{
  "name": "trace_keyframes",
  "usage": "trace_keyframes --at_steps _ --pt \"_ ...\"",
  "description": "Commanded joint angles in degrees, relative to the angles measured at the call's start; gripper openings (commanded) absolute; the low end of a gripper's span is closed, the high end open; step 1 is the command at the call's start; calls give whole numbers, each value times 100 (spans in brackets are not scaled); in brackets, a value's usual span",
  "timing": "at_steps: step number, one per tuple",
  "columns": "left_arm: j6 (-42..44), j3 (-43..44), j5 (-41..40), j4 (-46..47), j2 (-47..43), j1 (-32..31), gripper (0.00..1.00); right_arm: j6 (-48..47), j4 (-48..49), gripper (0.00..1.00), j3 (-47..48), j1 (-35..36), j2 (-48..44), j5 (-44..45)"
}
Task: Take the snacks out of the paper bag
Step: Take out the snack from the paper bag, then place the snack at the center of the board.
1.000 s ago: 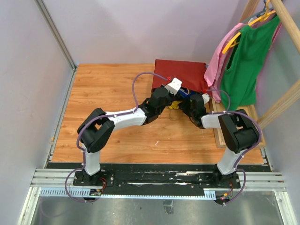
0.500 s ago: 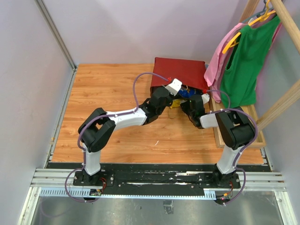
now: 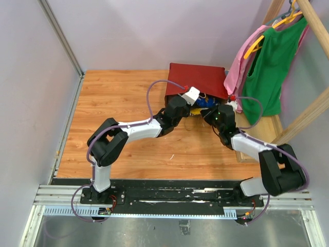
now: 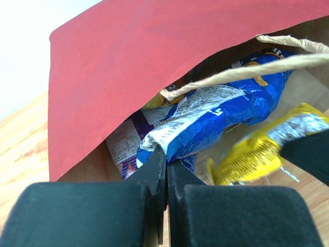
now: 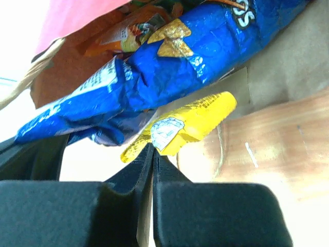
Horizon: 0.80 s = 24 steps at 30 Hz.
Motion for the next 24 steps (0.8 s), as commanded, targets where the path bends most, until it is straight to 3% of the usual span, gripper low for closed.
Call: trace_keyframes --at_steps 1,9,15,18,24 --pt "-45 179 -89 213 92 -45 0 -406 -1419 1 -164 121 -928 -205" --pt "-34 79 -131 256 83 -40 1 -1092 -5012 1 -212 111 -2983 -36" --pt "-82 -1 -107 247 34 -36 0 -1512 -7243 1 441 104 -2713 -20" --pt "-116 -56 -108 247 10 -40 1 -1698 -7433 1 590 56 -2515 349" --pt "-155 -175 -78 205 -92 -36 1 -2009 -6479 1 828 -479 -1581 406"
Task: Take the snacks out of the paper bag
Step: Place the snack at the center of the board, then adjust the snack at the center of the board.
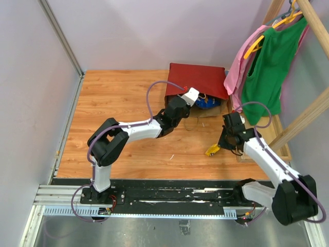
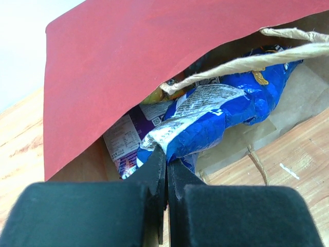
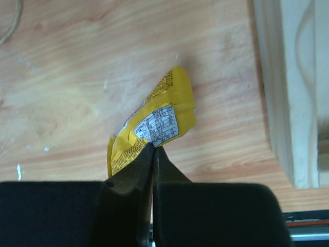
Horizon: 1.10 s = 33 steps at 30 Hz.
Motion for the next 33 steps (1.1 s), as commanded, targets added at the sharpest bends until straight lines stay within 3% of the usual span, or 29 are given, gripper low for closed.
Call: trace_keyframes --at_steps 1,3,7,12,19,22,27,33 --pt "-75 -141 -51 174 -151 -38 1 -373 456 1 406 -431 800 305" --pt "-84 -172 -52 145 -178 -36 0 -441 646 5 693 -523 1271 314" --pt "-67 -239 -74 120 -232 -33 0 -566 1160 41 1021 -545 1718 -164" --pt "-73 -251 -89 129 -220 -23 1 -663 1624 67 880 -523 1473 -520" --pt "-122 -240 -38 76 -158 -20 1 -921 1329 89 643 -508 1208 -175" --pt "-139 -294 -41 76 -177 -22 1 -1018 1406 89 355 -522 1189 -193" --pt "-143 -432 -68 76 -237 -13 0 -1095 1834 74 -142 -556 1329 -502" --pt "-165 -550 -84 76 -278 1 1 -1046 2246 65 -386 -630 1600 -615"
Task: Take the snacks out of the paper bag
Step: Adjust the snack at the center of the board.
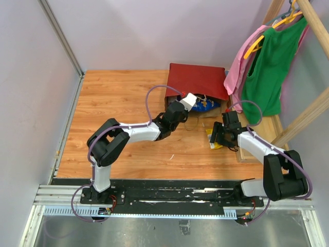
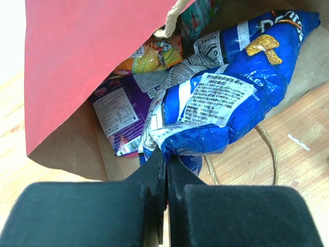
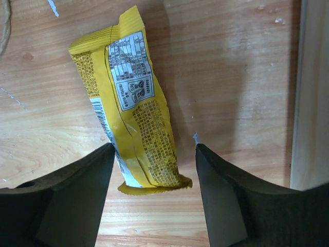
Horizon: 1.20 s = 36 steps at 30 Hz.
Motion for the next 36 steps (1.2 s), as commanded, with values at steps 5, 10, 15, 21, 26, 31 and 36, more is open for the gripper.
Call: trace_keyframes --at_steps 5,10,15,21,26,31,36 --pt "-87 -164 -78 78 -259 10 0 124 750 51 -347 -159 489 -260" --pt "-73 -217 -93 65 -275 34 0 295 913 23 -531 -190 488 -242" --pt "-85 -234 -73 56 -294 76 1 88 280 13 -287 -176 -138 222" --pt "-163 -205 -28 33 -301 121 1 -418 -1075 13 675 17 -474 1135" --pt "-421 -196 291 -111 -371 256 1 -824 -1821 14 1239 460 97 2286" --pt "-451 -243 312 -197 -450 300 1 -801 -2555 14 1755 1239 1083 3990" --pt "-435 -267 281 -240 -479 318 0 315 -4252 14 2792 2149 2609 6109"
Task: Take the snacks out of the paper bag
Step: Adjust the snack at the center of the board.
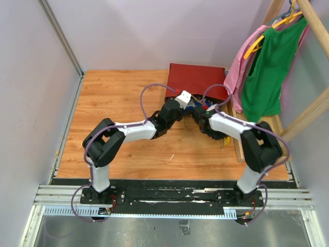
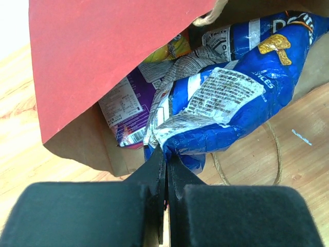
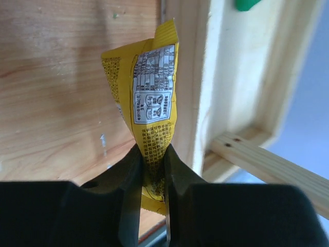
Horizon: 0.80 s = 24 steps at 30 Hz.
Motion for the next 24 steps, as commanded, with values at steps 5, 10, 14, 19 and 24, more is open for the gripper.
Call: trace_keyframes --at_steps 5,10,14,19,24 --pt "-52 -87 -29 -82 -255 59 0 1792 -2602 47 1301 1054 1750 2541" --pt "-64 -177 4 -92 -297 123 1 -159 258 98 264 1431 252 991" --pt "-95 -196 46 -121 -308 180 1 -858 2110 98 -820 1306 -1399 -1132" --pt "-122 -217 96 -145 -348 214 0 -349 3217 95 -1912 119 -2885 -3518" --pt "-151 -245 147 -173 -378 213 1 -162 2943 60 -2147 -944 -2983 -3550"
